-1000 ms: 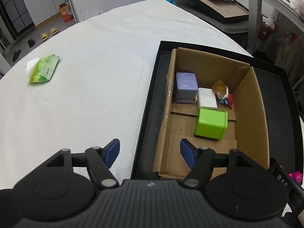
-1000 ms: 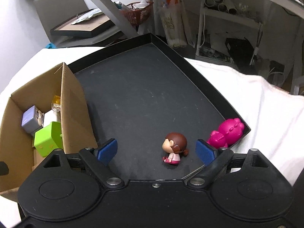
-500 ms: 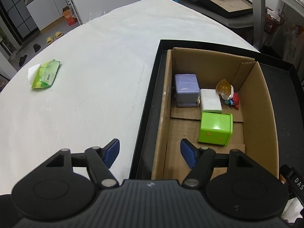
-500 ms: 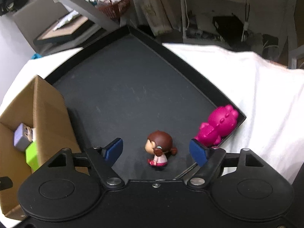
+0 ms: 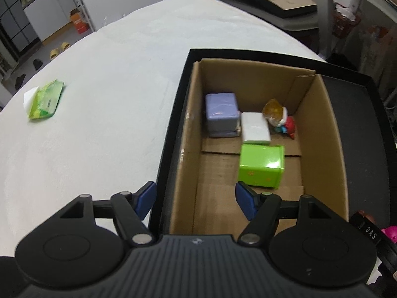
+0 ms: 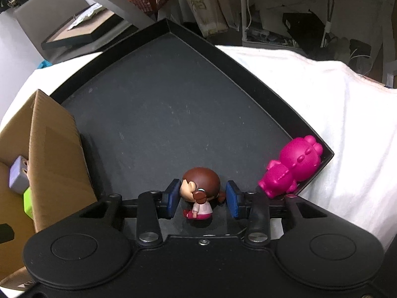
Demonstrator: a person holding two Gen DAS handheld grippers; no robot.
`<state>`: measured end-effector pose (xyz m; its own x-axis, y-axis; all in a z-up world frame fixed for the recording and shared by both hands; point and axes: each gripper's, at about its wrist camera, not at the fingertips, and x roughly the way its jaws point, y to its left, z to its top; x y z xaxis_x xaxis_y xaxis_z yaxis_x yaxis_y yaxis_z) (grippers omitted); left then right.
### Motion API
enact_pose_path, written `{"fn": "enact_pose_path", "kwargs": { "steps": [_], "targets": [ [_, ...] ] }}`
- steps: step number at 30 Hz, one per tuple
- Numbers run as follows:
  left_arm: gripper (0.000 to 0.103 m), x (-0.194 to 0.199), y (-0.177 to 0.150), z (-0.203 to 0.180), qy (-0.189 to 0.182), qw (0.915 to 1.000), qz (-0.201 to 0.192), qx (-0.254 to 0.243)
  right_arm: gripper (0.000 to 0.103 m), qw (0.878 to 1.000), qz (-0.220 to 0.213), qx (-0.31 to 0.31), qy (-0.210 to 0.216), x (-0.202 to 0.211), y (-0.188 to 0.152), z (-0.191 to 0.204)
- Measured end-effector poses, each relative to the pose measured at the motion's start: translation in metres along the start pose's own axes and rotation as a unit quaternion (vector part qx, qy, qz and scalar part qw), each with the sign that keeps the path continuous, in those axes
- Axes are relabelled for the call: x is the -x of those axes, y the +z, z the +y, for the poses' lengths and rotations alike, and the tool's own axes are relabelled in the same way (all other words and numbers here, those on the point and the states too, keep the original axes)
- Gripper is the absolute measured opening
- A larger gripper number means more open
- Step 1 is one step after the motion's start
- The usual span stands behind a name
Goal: Organize rigid objects
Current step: 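Move the right tool to the brown-haired doll and close on it, then carry the doll into the box and open the right tool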
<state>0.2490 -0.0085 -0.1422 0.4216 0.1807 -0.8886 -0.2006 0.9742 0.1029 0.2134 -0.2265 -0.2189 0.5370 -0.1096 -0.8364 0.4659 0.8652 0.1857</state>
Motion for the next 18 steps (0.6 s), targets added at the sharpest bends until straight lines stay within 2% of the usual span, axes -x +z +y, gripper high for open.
{"fn": "enact_pose_path", "kwargs": {
  "steps": [7,18],
  "targets": [
    [0.069,0.005,0.000,0.000,-0.027,0.9996,-0.002,0.006,0.039,1.000,-0.015,-0.004,0.009,0.008,0.004,-0.003],
    [0.060,0.012,0.000,0.004,-0.050,0.9984,-0.020,0.018,0.038,0.999,-0.040,0.020,0.023,0.022,0.009,0.002]
  ]
}}
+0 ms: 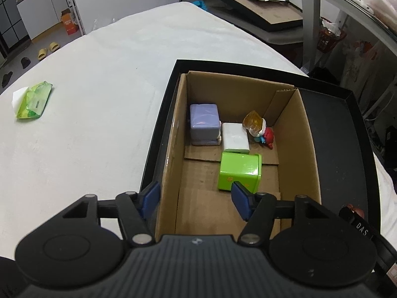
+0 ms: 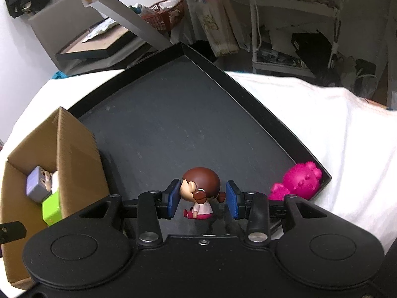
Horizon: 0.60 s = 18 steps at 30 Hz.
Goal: Organize rigid objects
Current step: 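Carry the doll into the box and open the right tool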
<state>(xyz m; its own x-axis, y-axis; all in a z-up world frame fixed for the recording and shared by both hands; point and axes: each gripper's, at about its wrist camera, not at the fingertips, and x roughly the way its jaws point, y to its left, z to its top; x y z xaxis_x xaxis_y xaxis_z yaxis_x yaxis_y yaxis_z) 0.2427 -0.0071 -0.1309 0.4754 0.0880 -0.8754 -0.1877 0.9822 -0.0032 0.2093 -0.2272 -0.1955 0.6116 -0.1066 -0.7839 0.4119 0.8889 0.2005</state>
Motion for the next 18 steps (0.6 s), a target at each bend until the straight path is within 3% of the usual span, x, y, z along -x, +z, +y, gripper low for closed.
{"fn": "enact_pose_path", "kwargs": {
  "steps": [11,18],
  "targets": [
    [0.027,0.001,-0.001,0.026,-0.018,0.9996,-0.008,0.022,0.038,0.998,-0.030,0.048,0.038,0.016,0.009,0.022],
    [0.021,-0.006,-0.002,0.042,-0.031,0.9988,-0.005,0.038,0.038,0.993,-0.060,0.085,0.052,0.028,0.015,0.040]
  ]
}}
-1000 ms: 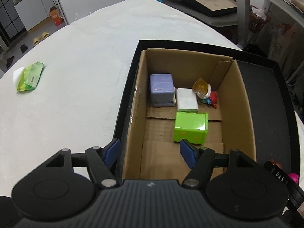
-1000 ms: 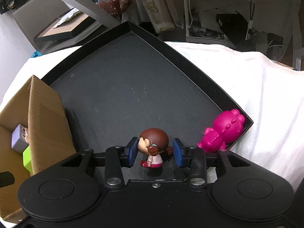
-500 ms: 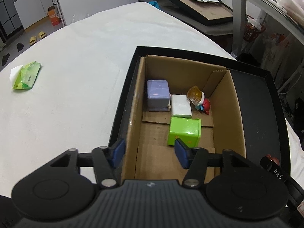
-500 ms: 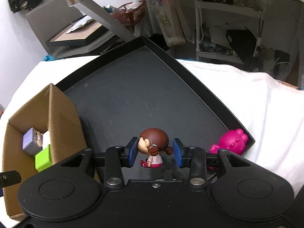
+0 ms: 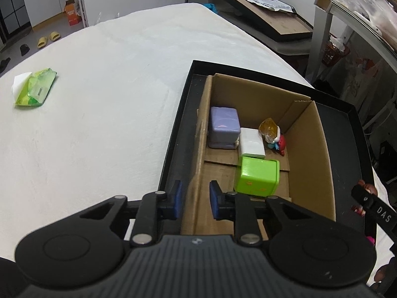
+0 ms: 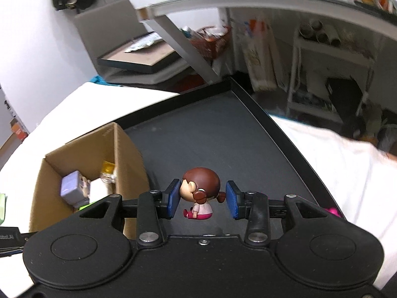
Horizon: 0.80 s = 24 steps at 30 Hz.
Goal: Organize rigid objects
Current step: 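Carry the doll into the box and open the right tool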
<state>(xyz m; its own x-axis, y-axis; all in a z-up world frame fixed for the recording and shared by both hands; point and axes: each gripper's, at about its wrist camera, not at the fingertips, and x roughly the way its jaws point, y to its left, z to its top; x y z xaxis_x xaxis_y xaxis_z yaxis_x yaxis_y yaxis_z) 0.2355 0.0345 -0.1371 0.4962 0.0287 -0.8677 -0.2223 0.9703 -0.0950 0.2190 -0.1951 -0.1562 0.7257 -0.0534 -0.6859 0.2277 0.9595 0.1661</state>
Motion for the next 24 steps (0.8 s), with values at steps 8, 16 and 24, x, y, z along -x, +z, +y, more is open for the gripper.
{"fn": "enact_pose_path", "kwargs": {
  "steps": [8,16,24],
  "targets": [
    [0.010,-0.007,-0.004,0.010,-0.025,0.9996,0.002,0.013,0.038,0.997,-0.014,0.068,0.032,0.015,0.004,0.029],
    [0.010,-0.005,-0.008,0.013,-0.033,0.9990,-0.009,0.028,0.039,0.989,-0.024,0.134,0.059,0.020,0.009,0.065],
    [0.010,-0.008,-0.005,0.019,-0.046,0.9983,-0.001,0.036,0.039,0.984,-0.015,0.165,0.070,0.016,0.023,0.096]
  ]
}}
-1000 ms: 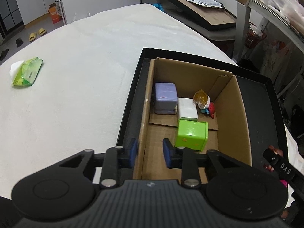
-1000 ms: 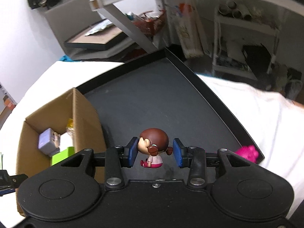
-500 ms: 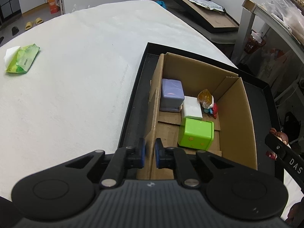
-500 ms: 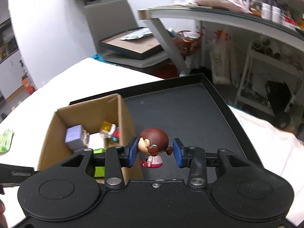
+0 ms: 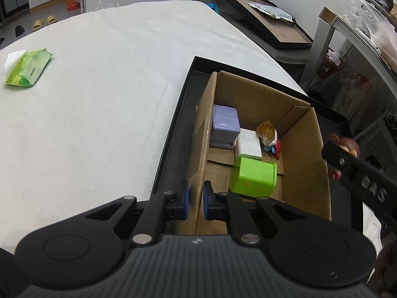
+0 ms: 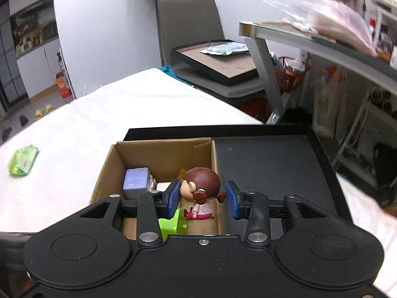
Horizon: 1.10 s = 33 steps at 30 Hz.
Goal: Organize rigid objects
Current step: 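Carry the doll into the box and open the right tool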
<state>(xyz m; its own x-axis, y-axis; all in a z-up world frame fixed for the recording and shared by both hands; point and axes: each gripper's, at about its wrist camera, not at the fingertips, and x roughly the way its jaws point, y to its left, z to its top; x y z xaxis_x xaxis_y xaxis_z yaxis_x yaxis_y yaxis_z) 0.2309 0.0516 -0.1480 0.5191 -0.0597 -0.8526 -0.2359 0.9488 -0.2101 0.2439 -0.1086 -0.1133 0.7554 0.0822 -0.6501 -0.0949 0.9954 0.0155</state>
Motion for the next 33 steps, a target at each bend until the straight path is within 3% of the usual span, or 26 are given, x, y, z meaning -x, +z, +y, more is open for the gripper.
{"fn": "enact_pose_path", "kwargs": {
  "steps": [11,16,25,33],
  "targets": [
    [0.011,-0.001,0.002,0.005,-0.014,0.9998,0.009,0.008,0.040,0.998,0.020,0.055,-0.004,-0.031,0.011,0.027],
    [0.012,-0.002,0.003,0.008,-0.023,0.9996,0.010,0.013,0.045,0.998,0.002,0.064,-0.011,-0.026,0.004,0.028],
    [0.011,0.000,0.005,0.007,-0.020,0.9996,0.017,0.008,0.055,1.000,0.000,0.023,-0.016,-0.001,-0.006,0.010],
    [0.014,0.006,0.004,0.001,-0.013,0.9997,0.019,-0.011,0.063,0.998,0.001,-0.030,-0.057,0.012,-0.017,-0.014]
  ]
}}
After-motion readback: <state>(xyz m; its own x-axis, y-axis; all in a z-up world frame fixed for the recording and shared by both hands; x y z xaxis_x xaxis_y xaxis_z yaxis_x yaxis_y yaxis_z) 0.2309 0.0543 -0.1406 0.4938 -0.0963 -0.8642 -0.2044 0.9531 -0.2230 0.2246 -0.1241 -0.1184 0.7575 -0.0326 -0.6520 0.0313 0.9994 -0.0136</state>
